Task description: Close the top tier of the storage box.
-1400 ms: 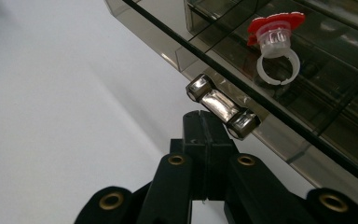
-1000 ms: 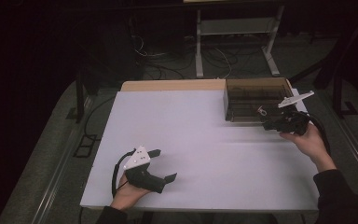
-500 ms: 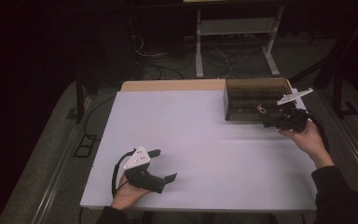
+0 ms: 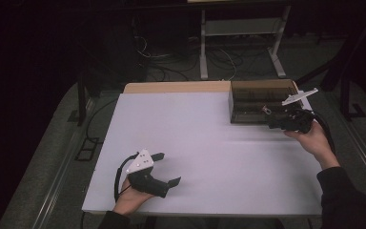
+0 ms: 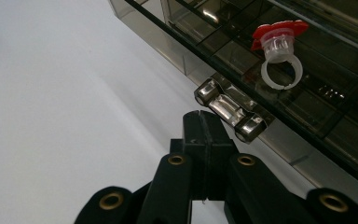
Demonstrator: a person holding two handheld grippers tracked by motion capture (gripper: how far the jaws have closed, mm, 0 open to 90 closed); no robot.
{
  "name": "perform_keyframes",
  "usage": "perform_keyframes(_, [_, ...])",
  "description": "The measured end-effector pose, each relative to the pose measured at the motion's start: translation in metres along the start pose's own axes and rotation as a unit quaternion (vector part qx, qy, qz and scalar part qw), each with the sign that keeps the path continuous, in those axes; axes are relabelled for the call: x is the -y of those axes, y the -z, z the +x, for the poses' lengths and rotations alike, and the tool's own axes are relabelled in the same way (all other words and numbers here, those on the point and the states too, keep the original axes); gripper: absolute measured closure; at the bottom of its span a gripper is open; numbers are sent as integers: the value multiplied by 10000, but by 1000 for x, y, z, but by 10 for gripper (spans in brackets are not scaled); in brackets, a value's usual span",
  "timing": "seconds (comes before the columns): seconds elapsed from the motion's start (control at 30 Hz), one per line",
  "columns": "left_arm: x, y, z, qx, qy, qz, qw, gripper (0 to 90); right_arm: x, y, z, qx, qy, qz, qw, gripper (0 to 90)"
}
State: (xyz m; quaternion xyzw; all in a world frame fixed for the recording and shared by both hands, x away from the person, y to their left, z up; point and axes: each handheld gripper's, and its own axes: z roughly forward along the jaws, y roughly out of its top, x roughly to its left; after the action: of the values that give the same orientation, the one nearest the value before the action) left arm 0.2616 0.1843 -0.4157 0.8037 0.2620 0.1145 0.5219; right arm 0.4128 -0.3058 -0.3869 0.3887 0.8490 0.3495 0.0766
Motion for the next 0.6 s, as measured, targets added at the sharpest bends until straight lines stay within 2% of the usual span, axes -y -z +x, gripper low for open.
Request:
perform_keyframes(0.37, [0,0,0,1,-3,5,10000,0,-1,-2,-3,29,-42,4,10000,892])
perform_keyframes(0.6, [0,0,0,-3,0,3,10000,0,-8,-4,-4,51,-25,40,10000,892])
